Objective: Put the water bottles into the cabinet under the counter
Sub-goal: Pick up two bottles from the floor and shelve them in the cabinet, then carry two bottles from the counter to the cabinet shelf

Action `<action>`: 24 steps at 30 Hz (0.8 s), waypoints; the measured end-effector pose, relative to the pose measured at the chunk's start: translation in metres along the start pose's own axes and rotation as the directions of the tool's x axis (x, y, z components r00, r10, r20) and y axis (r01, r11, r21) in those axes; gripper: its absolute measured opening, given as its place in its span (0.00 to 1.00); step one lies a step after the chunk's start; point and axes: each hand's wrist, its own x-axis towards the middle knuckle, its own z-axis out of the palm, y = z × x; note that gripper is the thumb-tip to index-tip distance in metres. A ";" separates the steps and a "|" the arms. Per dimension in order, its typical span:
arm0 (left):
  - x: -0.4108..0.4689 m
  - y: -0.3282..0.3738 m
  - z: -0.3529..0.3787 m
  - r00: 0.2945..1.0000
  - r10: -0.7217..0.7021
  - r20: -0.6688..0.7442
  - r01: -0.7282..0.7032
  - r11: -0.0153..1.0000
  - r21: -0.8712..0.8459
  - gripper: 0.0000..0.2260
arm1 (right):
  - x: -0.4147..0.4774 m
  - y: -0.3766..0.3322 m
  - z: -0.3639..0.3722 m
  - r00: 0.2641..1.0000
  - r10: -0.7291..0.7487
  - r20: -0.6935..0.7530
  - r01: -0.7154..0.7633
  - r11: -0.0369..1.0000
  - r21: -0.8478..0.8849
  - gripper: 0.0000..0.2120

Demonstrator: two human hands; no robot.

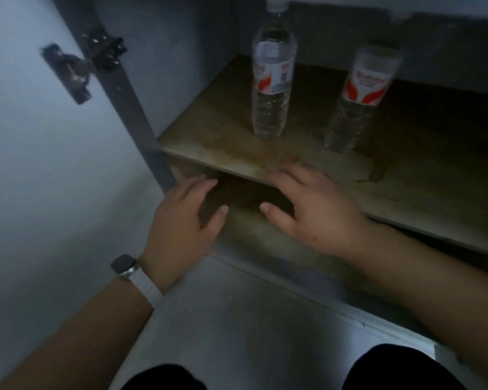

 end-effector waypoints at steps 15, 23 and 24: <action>-0.066 0.148 -0.308 0.970 -0.019 0.241 -0.089 0.900 0.427 0.22 | -0.044 -0.147 -0.260 0.960 -0.163 0.226 0.177 0.983 -0.042 0.23; -0.052 0.267 -0.422 0.990 -0.021 0.138 -0.041 0.900 0.433 0.20 | -0.053 -0.187 -0.431 0.968 -0.131 0.215 0.150 0.986 -0.076 0.24; -0.047 0.277 -0.431 0.991 -0.006 0.132 -0.052 0.898 0.437 0.20 | -0.055 -0.189 -0.447 0.974 -0.125 0.190 0.144 0.985 -0.092 0.25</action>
